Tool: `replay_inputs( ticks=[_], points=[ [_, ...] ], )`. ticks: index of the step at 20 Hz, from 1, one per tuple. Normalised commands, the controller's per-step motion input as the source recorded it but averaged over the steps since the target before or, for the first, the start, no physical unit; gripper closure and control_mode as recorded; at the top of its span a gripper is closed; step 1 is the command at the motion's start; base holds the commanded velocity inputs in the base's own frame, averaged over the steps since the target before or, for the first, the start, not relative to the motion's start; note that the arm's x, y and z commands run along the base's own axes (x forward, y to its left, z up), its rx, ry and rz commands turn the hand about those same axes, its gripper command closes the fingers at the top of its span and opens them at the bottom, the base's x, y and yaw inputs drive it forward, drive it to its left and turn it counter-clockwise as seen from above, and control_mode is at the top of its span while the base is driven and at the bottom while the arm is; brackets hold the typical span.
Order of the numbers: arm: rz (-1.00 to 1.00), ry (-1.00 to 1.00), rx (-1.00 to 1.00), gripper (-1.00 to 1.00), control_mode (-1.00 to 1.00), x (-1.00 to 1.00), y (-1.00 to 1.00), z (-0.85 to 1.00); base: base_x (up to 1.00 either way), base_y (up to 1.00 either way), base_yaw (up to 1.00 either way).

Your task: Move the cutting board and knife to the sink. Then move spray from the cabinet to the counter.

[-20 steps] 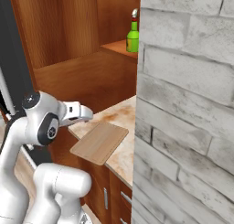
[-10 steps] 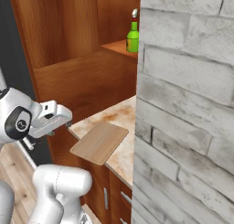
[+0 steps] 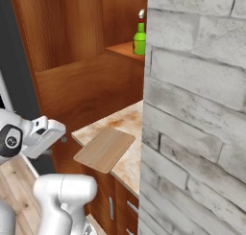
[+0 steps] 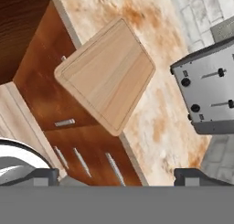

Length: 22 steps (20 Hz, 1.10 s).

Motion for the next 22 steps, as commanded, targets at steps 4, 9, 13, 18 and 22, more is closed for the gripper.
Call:
replay_inputs(
  ticks=[4, 9, 13, 18, 22],
  points=[
    [0.01, 0.04, -0.24, -1.0, -1.0, 0.08, 0.36, -0.56, 0.0, 0.0, 0.0],
    [0.0, 0.01, -0.24, -1.0, -1.0, 0.05, 0.41, -0.56, 0.0, 0.0, 0.0],
    [0.0, 0.0, -0.18, -1.0, -1.0, 0.27, 0.2, -0.48, 0.0, 0.0, 0.0],
    [0.0, 0.0, -0.14, -1.0, -1.0, 0.39, 0.16, -0.38, 0.0, 0.0, 0.0],
    [0.0, 0.0, -0.13, -1.0, -1.0, 0.34, 0.23, -0.3, 0.0, 0.0, 0.0]
  ],
)
